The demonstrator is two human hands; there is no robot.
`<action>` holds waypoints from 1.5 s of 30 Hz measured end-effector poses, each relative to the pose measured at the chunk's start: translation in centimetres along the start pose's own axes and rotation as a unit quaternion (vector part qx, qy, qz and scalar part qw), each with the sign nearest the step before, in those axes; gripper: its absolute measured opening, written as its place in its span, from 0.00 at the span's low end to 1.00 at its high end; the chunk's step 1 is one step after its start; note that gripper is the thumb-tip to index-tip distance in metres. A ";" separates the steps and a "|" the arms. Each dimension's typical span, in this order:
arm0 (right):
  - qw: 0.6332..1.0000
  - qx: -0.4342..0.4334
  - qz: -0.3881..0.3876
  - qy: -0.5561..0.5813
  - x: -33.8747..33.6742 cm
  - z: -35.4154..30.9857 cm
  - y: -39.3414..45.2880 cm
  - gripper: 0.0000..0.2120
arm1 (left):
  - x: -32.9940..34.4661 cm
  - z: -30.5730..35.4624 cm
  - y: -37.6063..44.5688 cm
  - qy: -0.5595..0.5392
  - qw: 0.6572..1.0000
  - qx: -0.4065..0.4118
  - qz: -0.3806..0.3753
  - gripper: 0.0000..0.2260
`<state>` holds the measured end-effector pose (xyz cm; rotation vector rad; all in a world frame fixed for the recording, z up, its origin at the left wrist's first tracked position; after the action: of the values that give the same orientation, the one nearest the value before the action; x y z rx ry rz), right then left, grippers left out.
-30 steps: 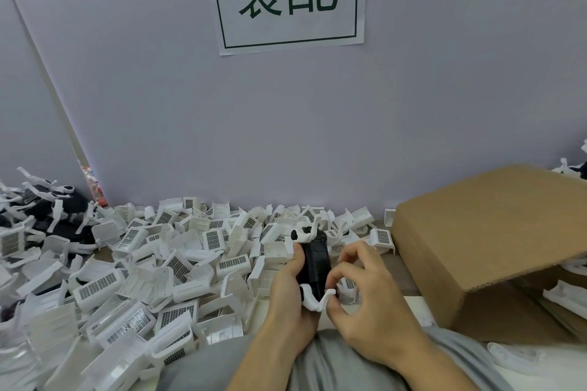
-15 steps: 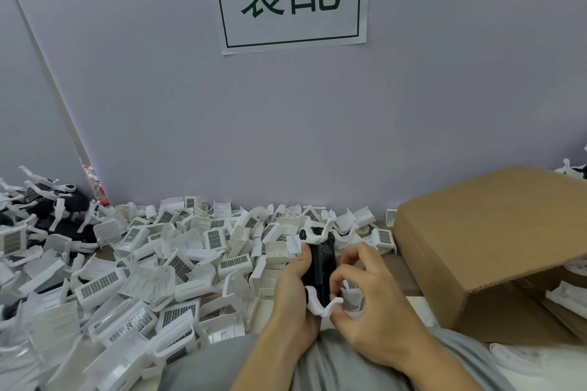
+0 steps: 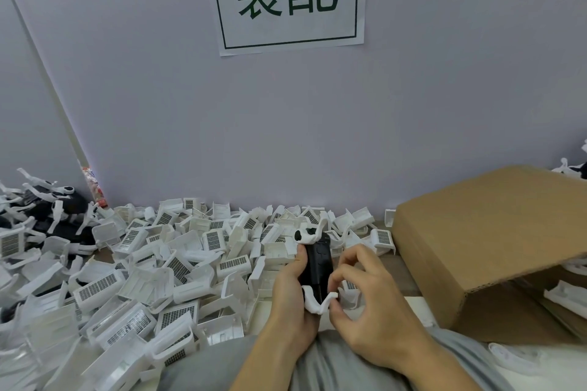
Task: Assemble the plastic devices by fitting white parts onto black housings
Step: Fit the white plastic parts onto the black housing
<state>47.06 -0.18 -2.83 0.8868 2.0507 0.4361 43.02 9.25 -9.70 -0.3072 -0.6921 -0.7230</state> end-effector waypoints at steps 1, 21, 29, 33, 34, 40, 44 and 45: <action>1.000 -0.003 -0.001 -0.006 0.0 0.0 0.0 0.04 | 0.1 0.0 -0.1 0.000 1.000 -0.001 -0.004 0.22; 0.999 -0.016 -0.004 -0.035 0.3 -0.2 -0.1 0.05 | 0.0 0.0 -0.1 0.002 1.000 0.003 -0.002 0.21; 0.999 -0.016 -0.002 -0.036 0.2 -0.1 -0.1 0.03 | -0.2 0.1 0.0 0.021 1.000 0.006 0.015 0.20; 0.999 -0.013 -0.001 -0.032 0.1 -0.1 -0.1 0.03 | -0.2 0.0 0.0 0.018 1.000 0.004 0.017 0.20; 0.999 -0.013 0.000 -0.030 0.0 -0.2 -0.1 0.03 | -0.2 0.0 0.0 0.015 1.000 0.003 0.017 0.20; 0.999 -0.016 -0.004 -0.034 0.1 -0.3 -0.1 0.04 | -0.2 -0.1 0.0 0.014 1.000 -0.004 0.010 0.21; 0.999 -0.021 -0.008 -0.038 0.1 -0.4 -0.1 0.04 | -0.5 -0.2 0.1 0.012 1.000 -0.007 0.015 0.21; 0.999 -0.021 -0.010 -0.038 0.2 -0.4 -0.1 0.04 | -0.5 -0.3 0.1 0.012 1.000 -0.009 0.016 0.21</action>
<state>46.60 -0.13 -2.71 0.8451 1.9716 0.4266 42.93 9.43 -10.27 -0.3254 -0.6571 -0.7020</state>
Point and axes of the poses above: each hand's wrist, its own y-axis towards the middle knuckle, its own x-axis out of the palm, z = x × y, the point moved 10 cm from there along y, towards the middle knuckle, and after that the axes turned 11 degrees about x, right-handed, at the moved point
